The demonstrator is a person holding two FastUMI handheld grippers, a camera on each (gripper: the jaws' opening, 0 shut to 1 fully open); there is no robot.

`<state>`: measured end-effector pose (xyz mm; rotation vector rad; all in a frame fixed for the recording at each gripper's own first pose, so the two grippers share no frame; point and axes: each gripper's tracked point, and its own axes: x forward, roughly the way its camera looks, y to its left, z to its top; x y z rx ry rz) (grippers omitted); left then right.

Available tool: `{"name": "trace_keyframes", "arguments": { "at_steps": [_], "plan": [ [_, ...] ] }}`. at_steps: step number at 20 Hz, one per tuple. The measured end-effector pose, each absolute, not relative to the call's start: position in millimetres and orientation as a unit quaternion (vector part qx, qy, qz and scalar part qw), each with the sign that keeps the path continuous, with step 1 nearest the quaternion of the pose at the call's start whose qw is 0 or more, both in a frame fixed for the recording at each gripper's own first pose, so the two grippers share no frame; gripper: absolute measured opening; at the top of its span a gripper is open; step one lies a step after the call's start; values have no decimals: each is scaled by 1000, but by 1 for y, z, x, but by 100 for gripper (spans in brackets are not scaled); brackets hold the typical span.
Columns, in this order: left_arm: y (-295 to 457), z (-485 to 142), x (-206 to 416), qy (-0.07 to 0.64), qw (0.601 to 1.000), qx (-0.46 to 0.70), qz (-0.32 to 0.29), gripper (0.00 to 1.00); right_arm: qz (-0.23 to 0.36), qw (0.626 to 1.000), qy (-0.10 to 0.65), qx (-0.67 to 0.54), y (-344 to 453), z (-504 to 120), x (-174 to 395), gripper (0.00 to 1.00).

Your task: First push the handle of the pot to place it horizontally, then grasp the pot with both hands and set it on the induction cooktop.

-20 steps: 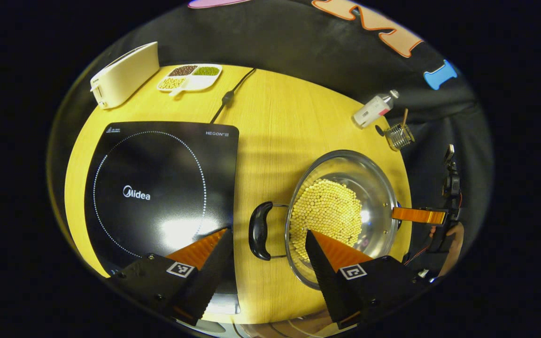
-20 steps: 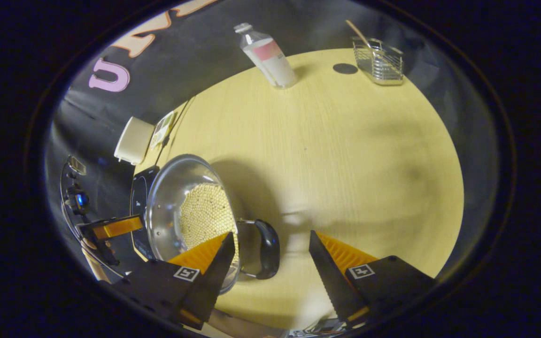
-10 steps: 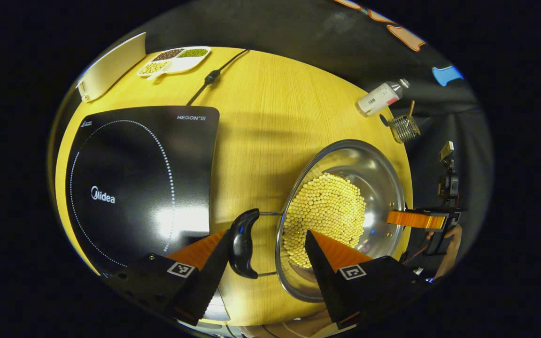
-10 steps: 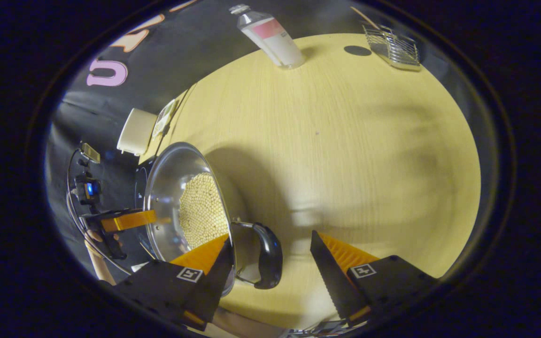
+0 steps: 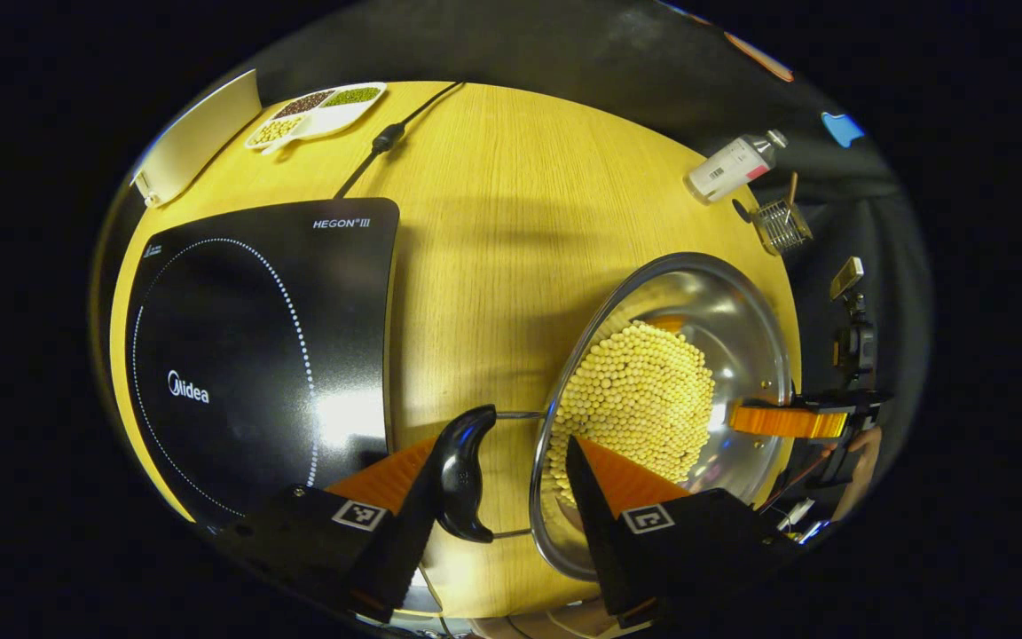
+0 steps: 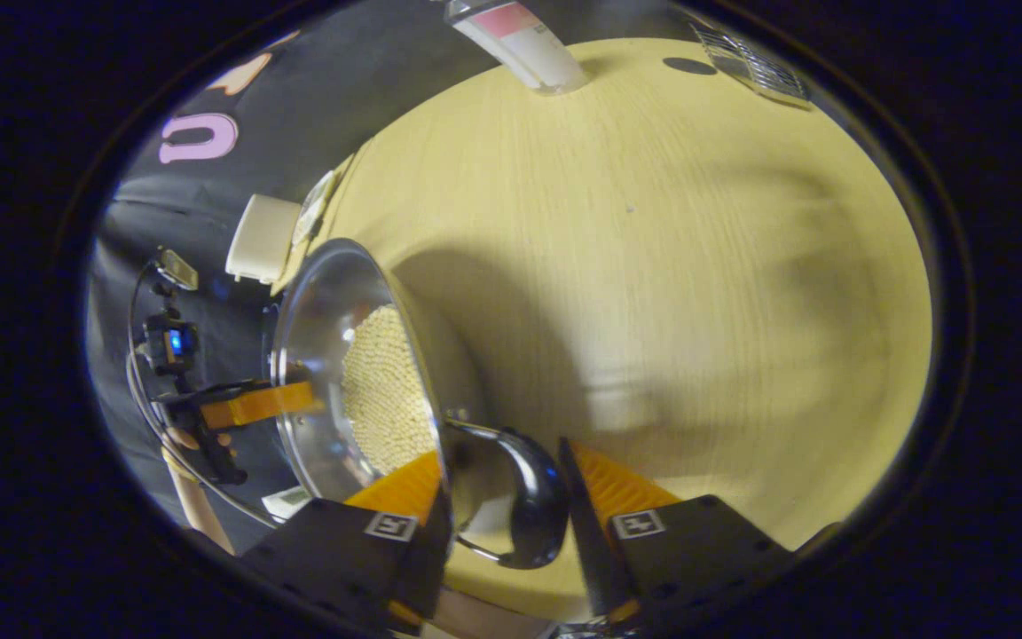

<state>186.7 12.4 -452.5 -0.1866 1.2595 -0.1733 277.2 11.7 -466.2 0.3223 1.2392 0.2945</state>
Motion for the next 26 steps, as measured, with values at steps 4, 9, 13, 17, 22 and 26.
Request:
{"name": "trace_keyframes", "arguments": {
  "at_steps": [4,9,13,17,22,26],
  "plan": [
    [16,-466,185,597,796,-69,-69,64,131,791,578,150,10,-466,275,59],
    [14,-466,182,603,790,-92,-65,63,129,785,581,169,12,-465,275,51],
    [7,-466,168,610,780,-116,-70,58,132,786,582,165,11,-464,272,48],
    [5,-467,170,608,779,-128,-84,57,128,786,581,167,12,-465,271,54],
    [7,-464,173,607,780,-123,-93,57,128,782,586,167,12,-464,272,48],
    [7,-462,172,610,778,-122,-89,60,127,778,592,166,18,-469,271,48]
  ]
}}
